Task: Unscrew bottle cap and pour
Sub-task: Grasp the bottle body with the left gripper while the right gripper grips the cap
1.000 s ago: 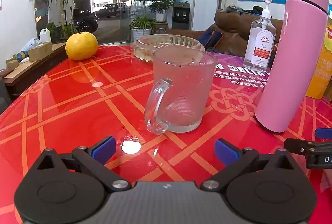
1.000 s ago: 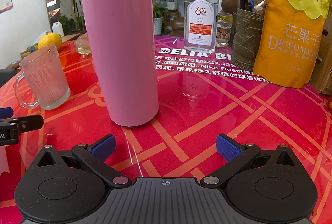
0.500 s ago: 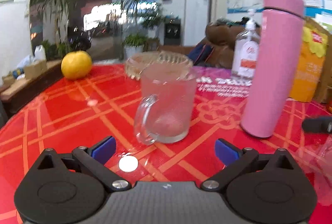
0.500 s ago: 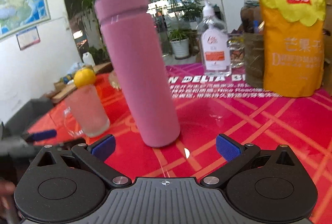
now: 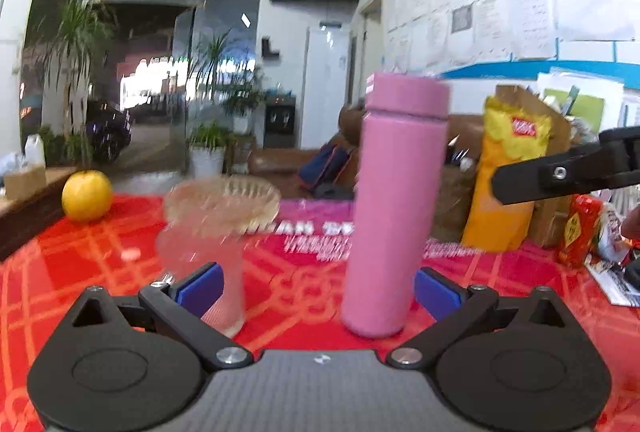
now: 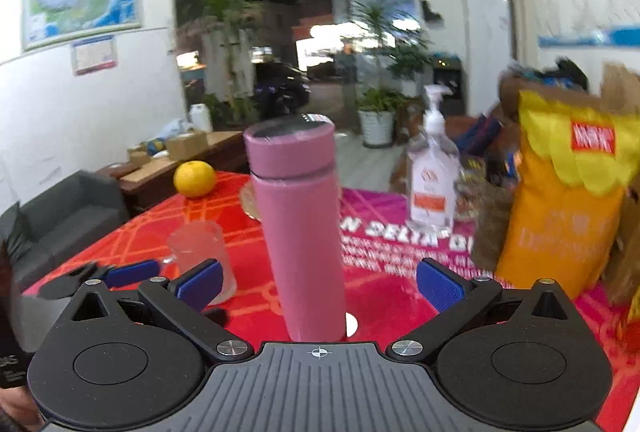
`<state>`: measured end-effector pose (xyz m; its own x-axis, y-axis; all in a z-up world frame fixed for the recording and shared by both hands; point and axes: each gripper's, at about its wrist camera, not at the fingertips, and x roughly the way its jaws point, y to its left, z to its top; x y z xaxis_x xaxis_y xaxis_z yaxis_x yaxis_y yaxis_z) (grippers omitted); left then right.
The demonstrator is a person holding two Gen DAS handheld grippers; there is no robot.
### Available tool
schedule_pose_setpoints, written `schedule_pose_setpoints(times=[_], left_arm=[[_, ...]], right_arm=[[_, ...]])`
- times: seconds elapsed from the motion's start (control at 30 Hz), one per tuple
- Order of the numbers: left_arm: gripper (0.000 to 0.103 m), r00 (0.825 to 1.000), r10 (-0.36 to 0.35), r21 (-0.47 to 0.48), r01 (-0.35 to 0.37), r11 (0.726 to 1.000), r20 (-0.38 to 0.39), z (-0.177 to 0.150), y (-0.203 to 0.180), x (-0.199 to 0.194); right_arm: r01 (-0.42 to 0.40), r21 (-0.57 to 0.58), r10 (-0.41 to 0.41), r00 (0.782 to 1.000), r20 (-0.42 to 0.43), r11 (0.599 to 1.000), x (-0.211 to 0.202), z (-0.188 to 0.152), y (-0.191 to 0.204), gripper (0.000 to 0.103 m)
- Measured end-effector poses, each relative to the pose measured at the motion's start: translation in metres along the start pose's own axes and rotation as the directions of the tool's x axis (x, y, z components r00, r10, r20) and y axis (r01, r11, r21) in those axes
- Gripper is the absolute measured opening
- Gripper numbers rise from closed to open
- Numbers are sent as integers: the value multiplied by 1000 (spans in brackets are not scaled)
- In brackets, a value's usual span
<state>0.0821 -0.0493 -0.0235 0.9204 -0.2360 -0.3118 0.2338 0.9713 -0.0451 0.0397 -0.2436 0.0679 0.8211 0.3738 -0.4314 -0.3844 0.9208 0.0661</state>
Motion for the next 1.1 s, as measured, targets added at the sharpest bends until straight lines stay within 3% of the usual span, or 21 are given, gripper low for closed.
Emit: schedule_pose_setpoints(times=[0.23,0.6,0.77,1.1], left_arm=[[103,997,-75,11,75,997,37,15,-28,28],[102,985,-138,-8,139,990,107,22,-38,67],[94,980,-144,-24,149,989,136,17,-39,77],[90,980,-117,-54,128,990,163,14,-40,90]], right_arm=[[-10,-118,10,1000,3,993,-9,37,11,103],[-48,-79,49,999,7,996,0,63,0,103],[-47,-75,48,999,2,996,9,62,-3,103],[-15,-102,14,1000,-4,995,31,65,3,103]])
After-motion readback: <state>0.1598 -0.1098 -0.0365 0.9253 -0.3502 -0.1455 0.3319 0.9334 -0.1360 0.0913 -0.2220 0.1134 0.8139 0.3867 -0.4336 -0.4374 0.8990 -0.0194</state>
